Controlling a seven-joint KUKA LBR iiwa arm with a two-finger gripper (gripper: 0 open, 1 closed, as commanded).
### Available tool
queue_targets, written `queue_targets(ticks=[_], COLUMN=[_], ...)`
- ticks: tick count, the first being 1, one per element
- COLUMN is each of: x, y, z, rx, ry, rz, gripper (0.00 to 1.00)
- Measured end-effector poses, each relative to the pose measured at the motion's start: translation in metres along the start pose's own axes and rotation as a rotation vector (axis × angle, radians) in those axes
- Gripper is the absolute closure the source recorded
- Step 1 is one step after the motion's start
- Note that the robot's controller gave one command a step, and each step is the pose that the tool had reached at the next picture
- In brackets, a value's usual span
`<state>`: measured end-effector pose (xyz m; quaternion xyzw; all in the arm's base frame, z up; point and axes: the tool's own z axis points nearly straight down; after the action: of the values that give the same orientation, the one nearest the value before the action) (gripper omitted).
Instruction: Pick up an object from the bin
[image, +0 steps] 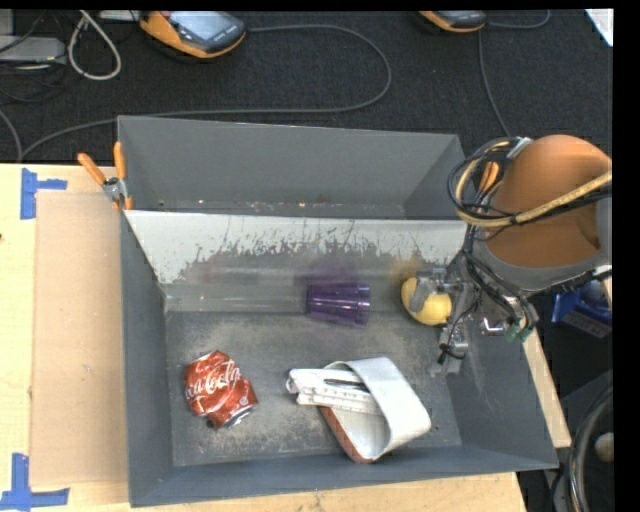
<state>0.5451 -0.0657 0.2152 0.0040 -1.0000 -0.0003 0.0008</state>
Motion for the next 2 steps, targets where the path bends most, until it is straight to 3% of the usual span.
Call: queue_targets(ticks=[1, 2], x=[0.0, -0.002], y=[0.0, -0.015], z=[0.0, -0.075], rx=[0.0, 0.001], ry=[0.0, -0.007], rz=[0.0, 0.031], gripper=[0.0, 0.0])
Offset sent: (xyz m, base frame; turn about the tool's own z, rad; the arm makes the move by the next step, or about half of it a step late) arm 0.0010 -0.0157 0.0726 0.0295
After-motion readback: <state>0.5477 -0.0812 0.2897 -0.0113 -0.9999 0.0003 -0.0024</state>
